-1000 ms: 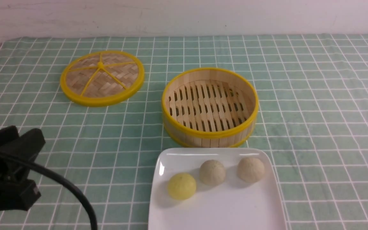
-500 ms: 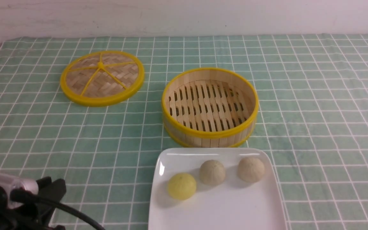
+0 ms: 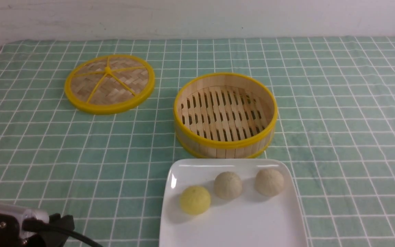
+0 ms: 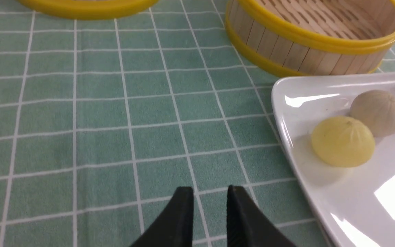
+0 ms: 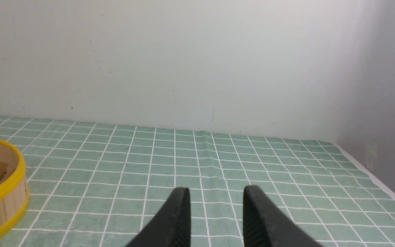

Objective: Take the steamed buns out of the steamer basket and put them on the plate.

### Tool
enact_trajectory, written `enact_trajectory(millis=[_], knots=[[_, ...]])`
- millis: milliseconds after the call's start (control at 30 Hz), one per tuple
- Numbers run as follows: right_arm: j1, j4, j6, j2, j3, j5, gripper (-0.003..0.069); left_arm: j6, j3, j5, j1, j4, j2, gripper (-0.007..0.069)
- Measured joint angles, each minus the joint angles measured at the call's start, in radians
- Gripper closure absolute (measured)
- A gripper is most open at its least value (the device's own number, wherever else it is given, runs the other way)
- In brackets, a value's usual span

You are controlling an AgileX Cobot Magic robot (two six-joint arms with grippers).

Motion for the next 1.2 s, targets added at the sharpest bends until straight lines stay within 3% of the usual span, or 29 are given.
enact_trajectory(millis=[567,867,1200], knots=[[0.0,0.011,0.015,0.0,0.0,0.004,0.0415,-0.002,0.002,0.039,0.0,-0.031,0.0,0.0425],[0.0,0.201,0.02,0.0,0.0,0.004,0.0415,-0.002,0.002,0.039,0.0,-0.031,0.0,0.0416],[0.0,0.213,0.021,0.0,0.0,0.004,0.0415,-0.002,0.003,0.039,0.0,-0.031,0.0,0.0407]])
